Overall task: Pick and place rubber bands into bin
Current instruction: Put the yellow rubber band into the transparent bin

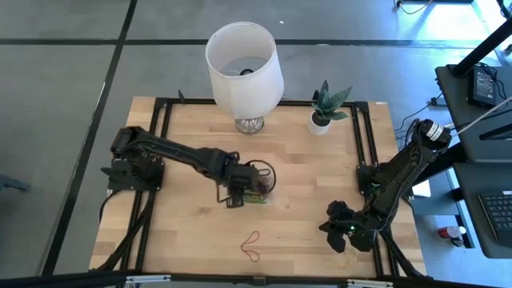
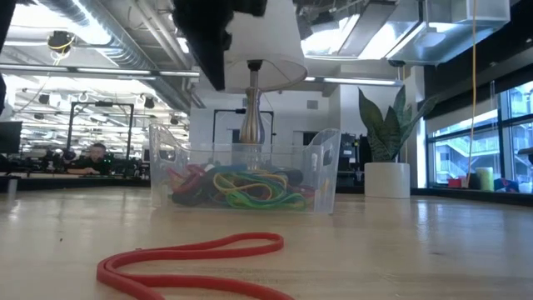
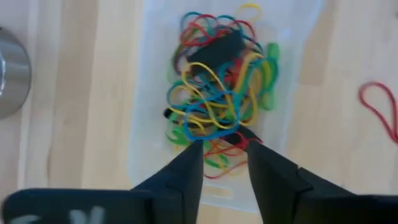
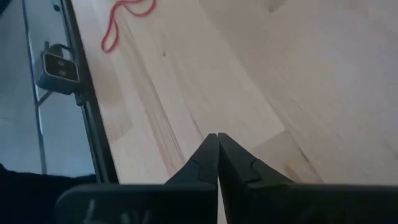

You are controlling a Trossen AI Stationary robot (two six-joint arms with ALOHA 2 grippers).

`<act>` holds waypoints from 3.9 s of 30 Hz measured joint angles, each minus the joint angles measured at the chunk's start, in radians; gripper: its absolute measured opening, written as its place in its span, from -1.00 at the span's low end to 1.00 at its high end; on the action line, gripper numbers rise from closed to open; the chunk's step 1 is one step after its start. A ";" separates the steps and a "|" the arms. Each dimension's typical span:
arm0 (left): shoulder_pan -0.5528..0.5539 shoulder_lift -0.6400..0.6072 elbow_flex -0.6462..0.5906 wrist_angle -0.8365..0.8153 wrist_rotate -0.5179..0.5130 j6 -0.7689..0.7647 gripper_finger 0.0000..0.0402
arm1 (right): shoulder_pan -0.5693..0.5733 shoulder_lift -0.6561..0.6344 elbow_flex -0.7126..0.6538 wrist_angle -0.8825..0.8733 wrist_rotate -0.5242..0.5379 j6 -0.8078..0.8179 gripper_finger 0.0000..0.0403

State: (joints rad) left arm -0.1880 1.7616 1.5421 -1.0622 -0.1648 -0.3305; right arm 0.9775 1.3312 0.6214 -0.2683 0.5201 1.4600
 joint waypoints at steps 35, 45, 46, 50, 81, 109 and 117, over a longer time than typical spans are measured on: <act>-0.197 -0.695 -0.653 0.462 -0.062 -0.059 -1.00 | 0.118 0.354 0.381 -0.589 -0.641 0.509 -0.55; -0.197 -0.718 -0.653 0.461 -0.060 -0.025 -0.99 | 0.124 0.389 0.379 -0.527 -0.654 0.189 -0.51; -0.197 -0.718 -0.653 0.462 -0.060 -0.025 -0.99 | 0.124 0.389 0.377 -0.530 -0.654 0.184 -0.51; -0.197 -0.717 -0.653 0.462 -0.071 -0.049 -0.99 | 0.124 0.389 0.360 -0.541 -0.653 0.153 -0.51; -0.197 -0.717 -0.653 0.463 -0.150 -0.120 -0.99 | 0.116 0.381 0.245 -0.409 -0.607 0.128 -0.38; -0.197 -0.717 -0.653 0.460 -0.153 -0.048 -0.99 | -0.187 0.391 0.840 -1.012 0.107 0.135 -0.99; -0.197 -0.717 -0.653 0.460 -0.149 -0.048 -0.98 | -0.390 0.390 0.957 -0.831 0.269 -0.248 -0.99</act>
State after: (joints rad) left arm -0.3847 1.0451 0.8886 -0.6018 -0.3141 -0.3790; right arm 0.5879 1.7210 1.5780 -1.0993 0.7895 1.2118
